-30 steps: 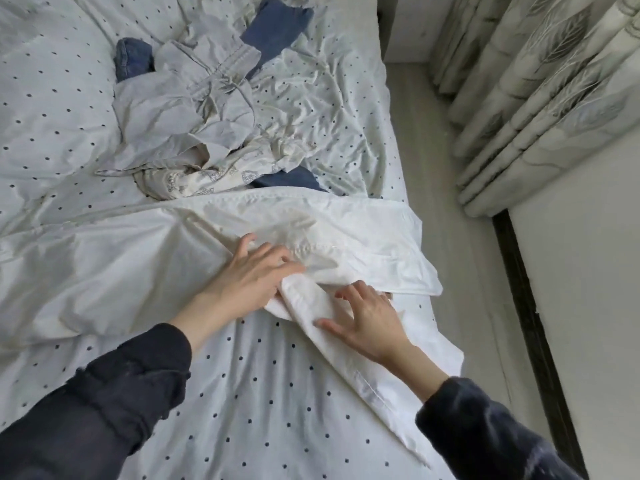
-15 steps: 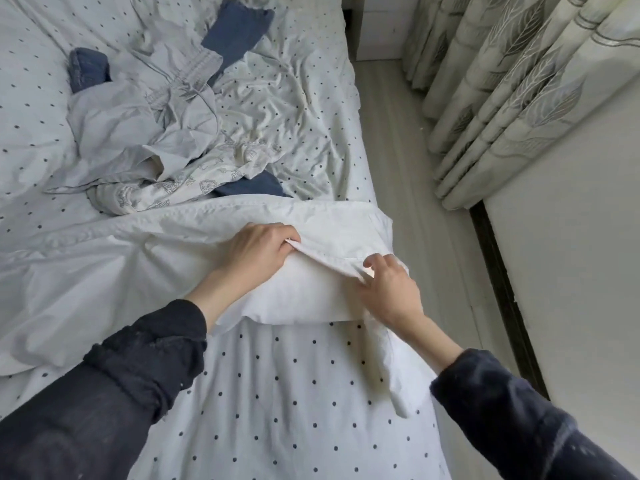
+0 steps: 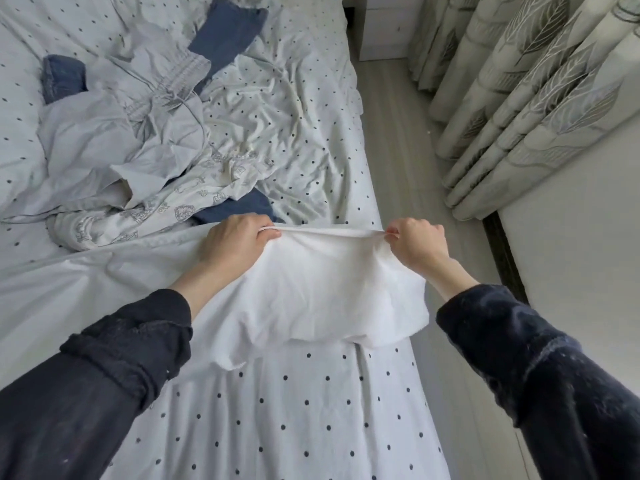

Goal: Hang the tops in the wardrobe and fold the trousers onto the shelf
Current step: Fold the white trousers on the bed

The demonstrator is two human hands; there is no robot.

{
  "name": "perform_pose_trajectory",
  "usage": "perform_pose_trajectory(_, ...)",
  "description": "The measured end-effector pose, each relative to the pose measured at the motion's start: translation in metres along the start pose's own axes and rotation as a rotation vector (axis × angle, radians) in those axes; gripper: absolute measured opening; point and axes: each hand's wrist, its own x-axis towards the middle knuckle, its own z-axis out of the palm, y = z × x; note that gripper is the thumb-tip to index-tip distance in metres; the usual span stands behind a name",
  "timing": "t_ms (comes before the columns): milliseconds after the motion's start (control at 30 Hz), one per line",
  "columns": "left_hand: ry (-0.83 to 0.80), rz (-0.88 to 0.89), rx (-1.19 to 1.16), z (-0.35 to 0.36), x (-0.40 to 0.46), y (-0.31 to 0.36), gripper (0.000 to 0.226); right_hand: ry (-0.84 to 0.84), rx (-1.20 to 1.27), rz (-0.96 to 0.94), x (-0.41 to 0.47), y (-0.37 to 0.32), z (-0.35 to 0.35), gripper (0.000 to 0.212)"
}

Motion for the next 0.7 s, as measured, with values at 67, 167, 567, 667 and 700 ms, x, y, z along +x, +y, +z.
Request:
perform_pose_trajectory(67, 0.045, 0.028, 0.01, 0.007, 0.014, -0.007, 0.024, 0.05, 0.011, 0.004, 0.017, -0.001, 0.009, 0.025)
perform_pose_trajectory(167, 0.103, 0.034, 0.002, 0.016, 0.03, -0.016, 0.021, 0.101, 0.057, 0.033, 0.04, -0.001, 0.019, 0.027)
perform_pose_trajectory(567, 0.247, 0.177, 0.151, 0.026, -0.025, -0.045, 0.041, -0.073, 0.479, -0.227, -0.034, -0.101, 0.073, 0.063)
perform_pose_trajectory(667, 0.123, 0.192, 0.254, 0.031, -0.062, -0.071, 0.046, -0.136, 0.467, -0.341, -0.048, -0.123, 0.081, 0.068)
perform_pose_trajectory(700, 0.034, 0.182, 0.316, 0.03, -0.064, -0.084, 0.049, -0.158, 0.398, -0.379, -0.048, -0.127, 0.086, 0.07)
